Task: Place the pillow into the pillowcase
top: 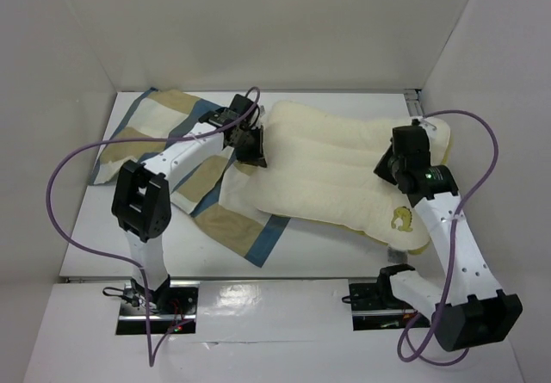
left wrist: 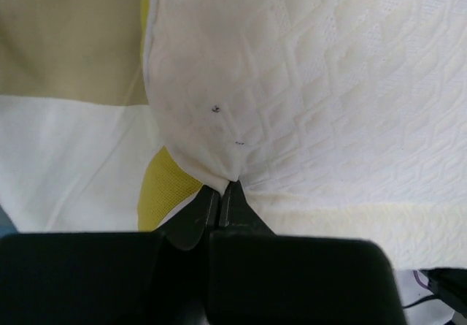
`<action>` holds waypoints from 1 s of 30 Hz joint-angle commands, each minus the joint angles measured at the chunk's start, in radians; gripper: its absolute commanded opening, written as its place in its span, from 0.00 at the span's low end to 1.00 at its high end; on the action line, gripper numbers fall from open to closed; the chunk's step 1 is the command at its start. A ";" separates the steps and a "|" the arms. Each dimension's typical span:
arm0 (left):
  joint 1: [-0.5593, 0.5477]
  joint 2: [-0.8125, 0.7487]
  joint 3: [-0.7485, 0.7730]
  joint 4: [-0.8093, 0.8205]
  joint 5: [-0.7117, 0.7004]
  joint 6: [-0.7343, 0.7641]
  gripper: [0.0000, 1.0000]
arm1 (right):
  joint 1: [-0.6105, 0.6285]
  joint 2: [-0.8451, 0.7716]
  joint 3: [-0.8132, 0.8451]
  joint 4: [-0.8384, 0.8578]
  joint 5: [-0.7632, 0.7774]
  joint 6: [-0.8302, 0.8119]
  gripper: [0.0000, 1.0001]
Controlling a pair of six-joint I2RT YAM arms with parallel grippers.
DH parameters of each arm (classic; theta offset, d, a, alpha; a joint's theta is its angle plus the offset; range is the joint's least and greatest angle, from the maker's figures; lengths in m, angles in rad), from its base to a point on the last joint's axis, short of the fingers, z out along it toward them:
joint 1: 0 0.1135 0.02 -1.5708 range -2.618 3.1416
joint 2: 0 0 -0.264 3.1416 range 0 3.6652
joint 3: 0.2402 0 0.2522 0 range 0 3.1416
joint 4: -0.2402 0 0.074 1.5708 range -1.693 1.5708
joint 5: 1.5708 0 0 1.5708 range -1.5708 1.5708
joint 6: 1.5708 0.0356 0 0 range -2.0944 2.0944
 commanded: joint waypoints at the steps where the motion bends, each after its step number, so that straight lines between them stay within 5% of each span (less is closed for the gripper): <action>1: -0.041 -0.055 0.079 0.011 0.058 0.004 0.00 | -0.010 -0.060 0.029 -0.097 0.114 -0.009 0.00; 8: -0.141 0.042 0.079 0.011 0.048 0.015 0.00 | -0.021 -0.116 -0.016 -0.179 0.267 0.083 0.04; 12: -0.199 0.129 0.157 -0.021 0.073 0.070 0.07 | -0.039 -0.087 0.010 -0.128 0.275 0.056 0.87; 13: -0.199 0.143 0.186 -0.047 0.073 0.083 0.27 | -0.039 -0.067 0.025 -0.087 0.257 0.036 0.91; 15: -0.211 0.153 0.257 -0.128 -0.005 0.101 0.48 | -0.039 0.008 0.077 -0.070 0.164 -0.018 0.92; 16: -0.202 0.130 0.266 -0.146 -0.042 0.101 0.66 | -0.039 0.030 0.090 -0.024 0.102 -0.050 0.92; 21: -0.063 -0.007 0.190 -0.186 -0.295 0.092 0.61 | 0.099 0.141 0.099 0.125 -0.141 -0.136 0.92; 25: 0.046 -0.052 0.084 -0.197 -0.386 0.072 0.62 | 0.423 0.304 0.163 0.171 -0.022 -0.127 0.92; 30: 0.100 -0.042 -0.056 -0.107 -0.386 0.052 0.73 | 0.559 0.490 0.243 0.163 0.083 -0.107 0.97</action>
